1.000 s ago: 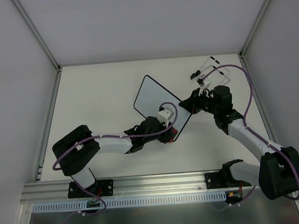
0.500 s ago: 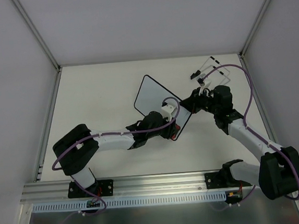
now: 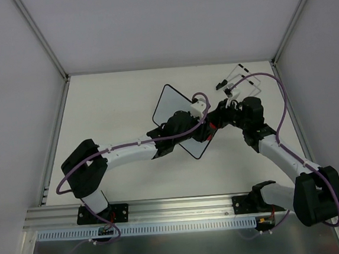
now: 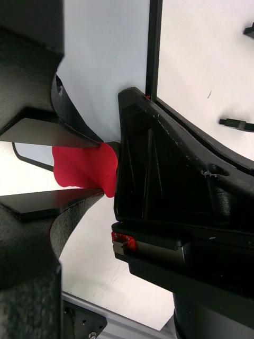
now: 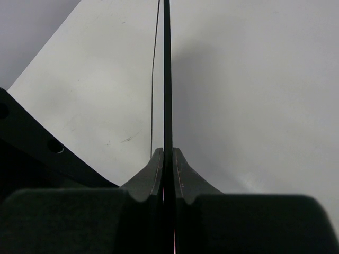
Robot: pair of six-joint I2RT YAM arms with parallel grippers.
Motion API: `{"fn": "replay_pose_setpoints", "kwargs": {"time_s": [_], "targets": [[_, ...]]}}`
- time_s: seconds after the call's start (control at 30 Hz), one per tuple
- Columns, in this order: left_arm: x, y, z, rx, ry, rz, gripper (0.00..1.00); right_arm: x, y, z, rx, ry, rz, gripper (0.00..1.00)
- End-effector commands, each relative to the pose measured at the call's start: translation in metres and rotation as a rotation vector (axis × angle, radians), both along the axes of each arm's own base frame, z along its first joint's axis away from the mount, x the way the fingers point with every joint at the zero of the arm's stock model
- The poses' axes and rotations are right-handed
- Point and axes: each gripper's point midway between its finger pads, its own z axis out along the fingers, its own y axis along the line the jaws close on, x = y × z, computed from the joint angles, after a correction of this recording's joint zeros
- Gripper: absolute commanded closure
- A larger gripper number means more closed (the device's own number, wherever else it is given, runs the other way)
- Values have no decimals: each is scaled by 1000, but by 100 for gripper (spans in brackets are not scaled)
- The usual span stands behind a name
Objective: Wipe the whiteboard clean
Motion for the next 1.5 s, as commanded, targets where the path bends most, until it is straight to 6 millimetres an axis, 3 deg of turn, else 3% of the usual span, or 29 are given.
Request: {"fn": "replay_pose_setpoints", "kwargs": {"time_s": [0.0,0.2,0.33,0.53,0.7,0.9,1.03,1.23,1.47], "targets": [[25,-4,23,-31,-82,66,100,-23,11,-14,-19,53,94,100],[20,4,0,-6,-21,86,100,-23,11,-13,-21,48,95,100],[9,21,-29,32,40,106,100,-22,11,-13,-25,44,97,100],[-1,43,-58,83,82,133,100,-20,11,-13,-29,40,99,100],[-4,51,-72,105,105,147,100,-19,11,-14,-32,40,102,100],[7,42,-49,73,57,160,100,-20,12,-14,-31,44,106,100],[27,34,-20,25,13,196,100,-20,12,-13,-29,39,107,100],[57,36,0,-6,-15,261,100,-20,12,-12,-26,40,107,100],[59,20,16,-40,-25,207,100,-19,12,-11,-26,40,106,100]]}}
